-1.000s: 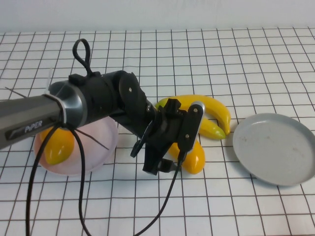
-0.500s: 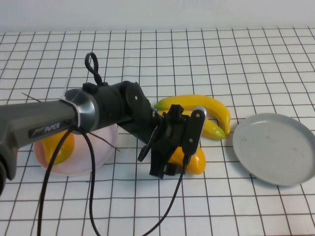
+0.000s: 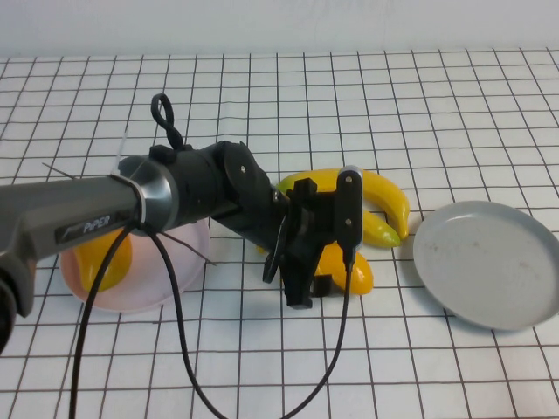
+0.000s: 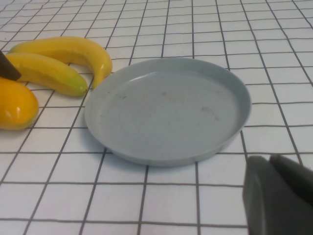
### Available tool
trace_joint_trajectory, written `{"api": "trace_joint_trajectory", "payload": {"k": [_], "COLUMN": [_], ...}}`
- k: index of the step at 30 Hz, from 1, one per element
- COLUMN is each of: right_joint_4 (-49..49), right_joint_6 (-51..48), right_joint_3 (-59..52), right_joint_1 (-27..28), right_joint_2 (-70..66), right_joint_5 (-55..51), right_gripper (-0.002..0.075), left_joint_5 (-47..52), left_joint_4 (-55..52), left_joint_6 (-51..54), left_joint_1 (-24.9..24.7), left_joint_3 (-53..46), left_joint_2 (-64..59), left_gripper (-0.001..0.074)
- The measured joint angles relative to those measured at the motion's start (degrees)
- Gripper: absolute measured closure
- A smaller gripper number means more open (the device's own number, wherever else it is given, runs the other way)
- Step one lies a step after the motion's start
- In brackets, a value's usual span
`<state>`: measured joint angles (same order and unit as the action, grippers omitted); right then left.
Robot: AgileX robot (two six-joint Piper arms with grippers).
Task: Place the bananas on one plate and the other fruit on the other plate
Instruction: Put one type of fruit in the left plate
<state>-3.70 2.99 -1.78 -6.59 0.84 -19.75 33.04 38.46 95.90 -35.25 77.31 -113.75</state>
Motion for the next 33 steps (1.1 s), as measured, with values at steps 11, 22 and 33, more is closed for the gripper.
{"api": "trace_joint_trajectory", "payload": {"k": [11,22,33], "right_joint_4": [0.00,0.00,0.00], "right_joint_6": [0.00,0.00,0.00], "right_joint_3": [0.00,0.00,0.00], "right_joint_1": [0.00,0.00,0.00], "right_joint_2": [0.00,0.00,0.00], "right_joint_5": [0.00,0.00,0.00], "right_gripper": [0.0742,0.0742,0.0742], "left_joint_5": [0.57,0.57,-1.09], "left_joint_4": [-5.63,-9.61,-11.41], "left_joint_6": [-6.74,-6.95,-21.01], "left_joint_1": [0.00,0.00,0.00], "left_joint_3": [0.72,0.81,0.81], "left_joint_2": [0.00,0.32,3.52], "left_gripper": [0.0228,0.0228,0.0229]}}
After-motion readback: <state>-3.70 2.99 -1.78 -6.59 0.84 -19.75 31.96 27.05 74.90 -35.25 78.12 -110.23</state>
